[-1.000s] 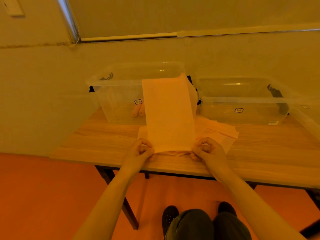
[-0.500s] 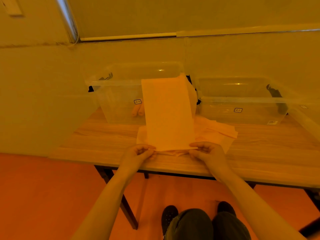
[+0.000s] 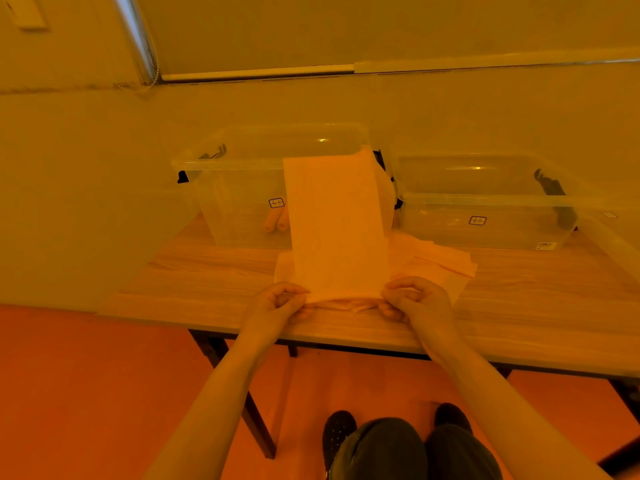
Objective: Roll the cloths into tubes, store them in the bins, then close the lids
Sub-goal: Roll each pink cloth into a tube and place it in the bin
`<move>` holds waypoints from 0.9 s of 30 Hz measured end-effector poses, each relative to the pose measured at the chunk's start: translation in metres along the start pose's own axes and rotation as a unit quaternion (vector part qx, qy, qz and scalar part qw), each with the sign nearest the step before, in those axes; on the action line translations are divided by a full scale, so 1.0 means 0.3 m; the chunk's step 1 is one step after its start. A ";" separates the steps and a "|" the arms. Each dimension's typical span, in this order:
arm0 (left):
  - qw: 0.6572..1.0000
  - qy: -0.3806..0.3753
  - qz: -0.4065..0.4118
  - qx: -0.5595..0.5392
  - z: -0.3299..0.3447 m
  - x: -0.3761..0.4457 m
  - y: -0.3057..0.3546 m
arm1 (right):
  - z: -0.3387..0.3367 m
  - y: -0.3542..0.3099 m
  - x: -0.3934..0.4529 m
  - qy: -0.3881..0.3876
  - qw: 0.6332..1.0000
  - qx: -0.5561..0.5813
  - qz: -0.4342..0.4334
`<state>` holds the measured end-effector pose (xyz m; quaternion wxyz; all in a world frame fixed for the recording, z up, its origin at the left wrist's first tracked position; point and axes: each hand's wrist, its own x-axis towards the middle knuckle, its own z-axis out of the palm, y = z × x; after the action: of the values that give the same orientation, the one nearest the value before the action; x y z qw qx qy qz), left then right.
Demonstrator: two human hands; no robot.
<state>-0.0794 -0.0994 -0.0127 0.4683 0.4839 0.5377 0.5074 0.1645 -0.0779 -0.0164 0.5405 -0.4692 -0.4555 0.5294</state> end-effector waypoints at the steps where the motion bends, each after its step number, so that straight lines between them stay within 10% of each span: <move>1: 1.000 -0.002 0.002 0.002 -0.002 0.001 0.000 | -0.001 0.001 0.002 -0.003 1.000 -0.006 -0.003; 27: 0.999 -0.005 0.009 0.041 -0.008 0.006 -0.011 | -0.004 0.008 0.006 -0.017 0.999 -0.032 -0.013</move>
<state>-0.0822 -0.0978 -0.0160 0.4463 0.5095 0.5516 0.4869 0.1653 -0.0761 -0.0191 0.5239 -0.4710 -0.4873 0.5160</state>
